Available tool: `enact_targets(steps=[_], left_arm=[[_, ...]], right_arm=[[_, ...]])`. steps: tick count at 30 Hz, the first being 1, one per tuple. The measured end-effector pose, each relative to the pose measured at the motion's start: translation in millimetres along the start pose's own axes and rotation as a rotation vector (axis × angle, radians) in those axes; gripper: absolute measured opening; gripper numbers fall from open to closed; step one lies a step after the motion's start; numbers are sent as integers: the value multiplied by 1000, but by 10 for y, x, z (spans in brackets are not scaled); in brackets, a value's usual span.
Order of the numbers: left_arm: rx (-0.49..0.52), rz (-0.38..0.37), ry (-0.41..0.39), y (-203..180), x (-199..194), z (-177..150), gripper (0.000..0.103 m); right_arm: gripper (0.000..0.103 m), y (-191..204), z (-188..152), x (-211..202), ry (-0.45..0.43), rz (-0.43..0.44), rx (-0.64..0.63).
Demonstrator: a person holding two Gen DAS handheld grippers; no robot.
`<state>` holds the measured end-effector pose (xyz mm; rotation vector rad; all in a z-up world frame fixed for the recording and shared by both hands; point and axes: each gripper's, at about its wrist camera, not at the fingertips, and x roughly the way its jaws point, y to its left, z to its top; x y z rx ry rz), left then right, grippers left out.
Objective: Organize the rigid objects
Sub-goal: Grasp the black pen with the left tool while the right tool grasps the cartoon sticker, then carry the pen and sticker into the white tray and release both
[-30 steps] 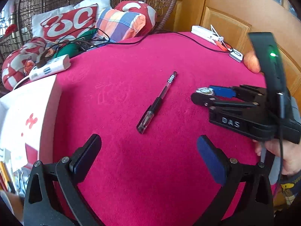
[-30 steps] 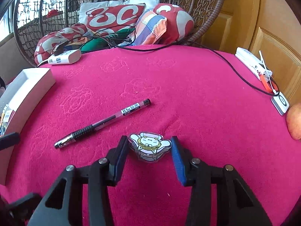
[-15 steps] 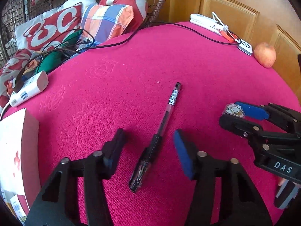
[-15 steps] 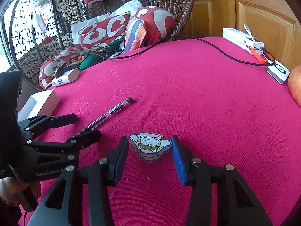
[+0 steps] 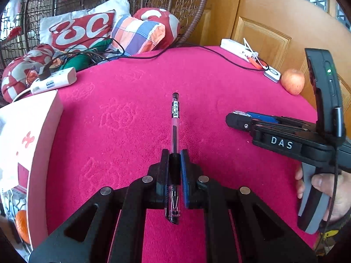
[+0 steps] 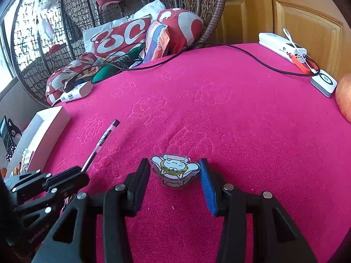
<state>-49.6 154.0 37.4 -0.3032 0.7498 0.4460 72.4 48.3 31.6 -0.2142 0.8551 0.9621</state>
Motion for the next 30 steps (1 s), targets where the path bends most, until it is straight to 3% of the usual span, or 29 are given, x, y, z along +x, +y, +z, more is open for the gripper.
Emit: enact_targets(steps=[8, 17, 30], left_arm=[[62, 75, -179, -148, -666, -8, 9], [36, 91, -275, -107, -1155, -25, 9], [-25, 111, -338, 145, -1571, -153, 9]], right_arm=[[45, 110, -254, -501, -125, 108, 58], [45, 531, -243, -1235, -335, 138, -33], [45, 882, -266, -1444, -380, 157, -118]])
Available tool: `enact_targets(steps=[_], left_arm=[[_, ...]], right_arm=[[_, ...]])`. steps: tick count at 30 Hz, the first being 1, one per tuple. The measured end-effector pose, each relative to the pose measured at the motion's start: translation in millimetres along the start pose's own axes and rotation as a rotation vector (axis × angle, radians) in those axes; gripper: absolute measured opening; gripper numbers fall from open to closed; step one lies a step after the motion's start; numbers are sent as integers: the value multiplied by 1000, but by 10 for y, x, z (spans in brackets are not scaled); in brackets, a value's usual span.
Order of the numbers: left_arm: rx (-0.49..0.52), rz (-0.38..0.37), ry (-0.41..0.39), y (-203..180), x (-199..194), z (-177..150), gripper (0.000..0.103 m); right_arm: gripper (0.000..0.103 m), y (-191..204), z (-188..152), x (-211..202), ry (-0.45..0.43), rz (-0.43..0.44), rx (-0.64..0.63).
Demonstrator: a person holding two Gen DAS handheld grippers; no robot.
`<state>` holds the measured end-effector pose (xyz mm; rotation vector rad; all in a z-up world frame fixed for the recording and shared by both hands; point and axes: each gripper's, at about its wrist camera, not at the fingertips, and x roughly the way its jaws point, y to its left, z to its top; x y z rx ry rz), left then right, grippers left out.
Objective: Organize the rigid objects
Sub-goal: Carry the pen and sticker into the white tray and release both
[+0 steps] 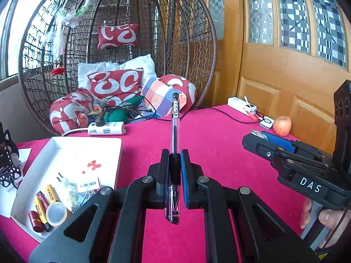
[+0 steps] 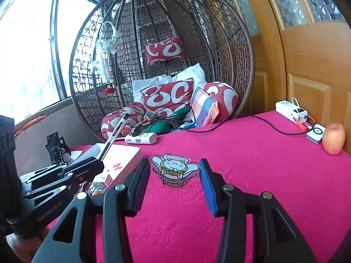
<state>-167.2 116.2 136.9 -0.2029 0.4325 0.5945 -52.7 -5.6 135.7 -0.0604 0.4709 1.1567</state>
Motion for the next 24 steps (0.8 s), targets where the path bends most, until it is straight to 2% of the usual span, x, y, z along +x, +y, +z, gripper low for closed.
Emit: enact_targets(steps=[24], left_arm=[[-112, 40, -24, 595, -266, -102, 9]], right_arm=[[45, 518, -38, 75, 34, 34, -116]])
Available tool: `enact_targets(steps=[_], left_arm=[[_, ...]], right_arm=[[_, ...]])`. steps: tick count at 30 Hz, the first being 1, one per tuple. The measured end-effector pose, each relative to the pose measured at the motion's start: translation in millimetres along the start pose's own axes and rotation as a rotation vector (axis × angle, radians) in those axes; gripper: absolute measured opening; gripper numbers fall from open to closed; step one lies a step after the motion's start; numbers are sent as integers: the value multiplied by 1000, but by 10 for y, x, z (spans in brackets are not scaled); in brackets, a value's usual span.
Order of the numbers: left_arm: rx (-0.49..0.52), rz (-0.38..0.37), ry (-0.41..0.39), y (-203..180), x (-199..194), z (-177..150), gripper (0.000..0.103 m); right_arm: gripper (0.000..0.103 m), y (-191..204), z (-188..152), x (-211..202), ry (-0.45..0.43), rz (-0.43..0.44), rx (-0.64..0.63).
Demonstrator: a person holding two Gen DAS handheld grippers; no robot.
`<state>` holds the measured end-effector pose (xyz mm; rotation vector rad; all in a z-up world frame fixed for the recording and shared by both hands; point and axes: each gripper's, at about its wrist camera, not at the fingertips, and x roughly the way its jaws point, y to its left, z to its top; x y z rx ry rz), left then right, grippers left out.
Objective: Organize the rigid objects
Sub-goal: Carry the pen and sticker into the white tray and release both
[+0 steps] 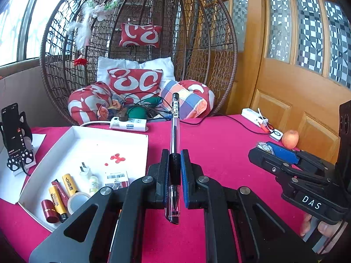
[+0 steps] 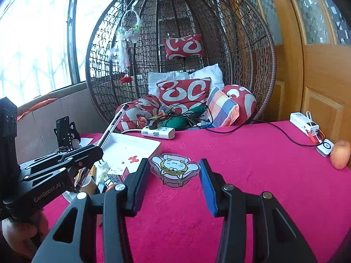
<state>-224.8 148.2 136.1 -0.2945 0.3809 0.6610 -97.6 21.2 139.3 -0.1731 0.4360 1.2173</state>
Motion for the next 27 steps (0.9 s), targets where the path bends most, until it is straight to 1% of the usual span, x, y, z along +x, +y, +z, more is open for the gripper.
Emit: enact_targets(steps=[7, 18, 21, 27], left_arm=[[-44, 14, -5, 226, -45, -37, 9], [-117, 71, 1, 694, -75, -129, 9], [-136, 105, 9, 866, -62, -170, 9], [-187, 207, 45, 1282, 30, -273, 9]], right_arm=[[46, 185, -10, 92, 24, 19, -40], [46, 531, 109, 342, 48, 69, -109], [46, 640, 167, 486, 61, 86, -131], [45, 885, 212, 823, 117, 125, -171]])
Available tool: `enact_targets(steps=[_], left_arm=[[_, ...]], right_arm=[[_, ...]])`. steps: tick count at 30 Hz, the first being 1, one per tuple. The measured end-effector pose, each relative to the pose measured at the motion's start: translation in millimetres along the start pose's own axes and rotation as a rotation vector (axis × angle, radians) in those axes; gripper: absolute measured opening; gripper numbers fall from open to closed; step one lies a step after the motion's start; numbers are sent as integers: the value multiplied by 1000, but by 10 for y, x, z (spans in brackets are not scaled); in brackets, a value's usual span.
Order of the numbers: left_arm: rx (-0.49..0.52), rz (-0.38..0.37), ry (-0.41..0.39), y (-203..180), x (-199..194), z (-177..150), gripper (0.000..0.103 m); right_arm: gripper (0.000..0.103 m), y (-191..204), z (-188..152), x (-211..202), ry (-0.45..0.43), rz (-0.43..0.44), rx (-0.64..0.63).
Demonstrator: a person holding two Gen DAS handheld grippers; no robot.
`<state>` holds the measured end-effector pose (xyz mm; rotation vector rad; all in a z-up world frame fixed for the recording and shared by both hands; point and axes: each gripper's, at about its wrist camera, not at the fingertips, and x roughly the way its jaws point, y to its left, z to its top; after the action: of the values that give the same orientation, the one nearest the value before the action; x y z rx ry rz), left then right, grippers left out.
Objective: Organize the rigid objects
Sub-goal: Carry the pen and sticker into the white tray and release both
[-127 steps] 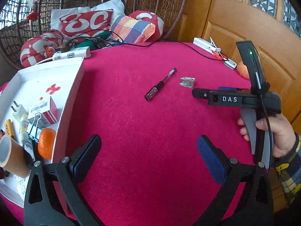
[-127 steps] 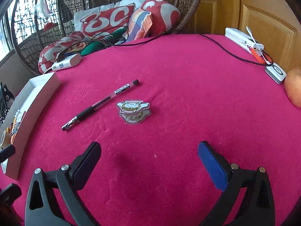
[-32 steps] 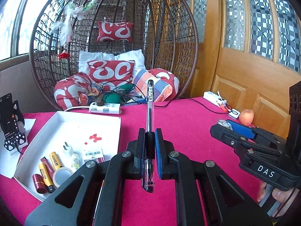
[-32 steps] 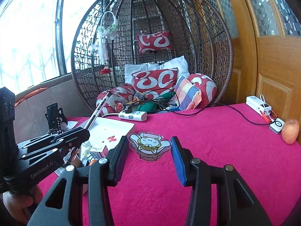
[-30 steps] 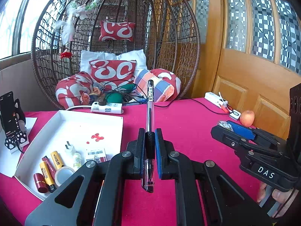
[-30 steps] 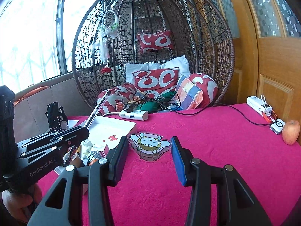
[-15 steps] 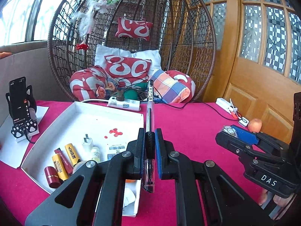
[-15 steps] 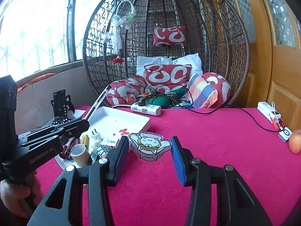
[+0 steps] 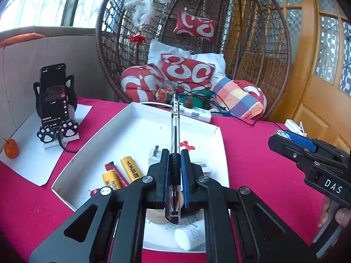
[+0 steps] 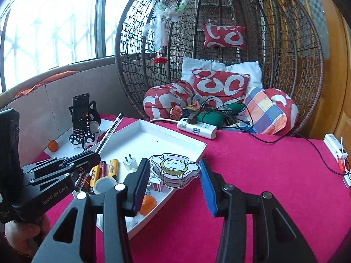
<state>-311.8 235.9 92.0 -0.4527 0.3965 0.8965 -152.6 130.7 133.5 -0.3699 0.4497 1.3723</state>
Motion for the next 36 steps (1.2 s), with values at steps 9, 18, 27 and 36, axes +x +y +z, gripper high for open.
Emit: enact_targets(steps=[9, 18, 27, 36], left_arm=[[6, 82, 30, 237, 285, 62, 9], [33, 92, 61, 226, 525, 108, 9], [29, 100, 89, 266, 711, 134, 9], [-35, 116, 89, 351, 689, 134, 26]], right_arm=[[45, 211, 46, 471, 67, 43, -19], [46, 238, 59, 793, 116, 49, -3], [46, 278, 78, 989, 135, 56, 2], [82, 277, -18, 1017, 142, 74, 31]])
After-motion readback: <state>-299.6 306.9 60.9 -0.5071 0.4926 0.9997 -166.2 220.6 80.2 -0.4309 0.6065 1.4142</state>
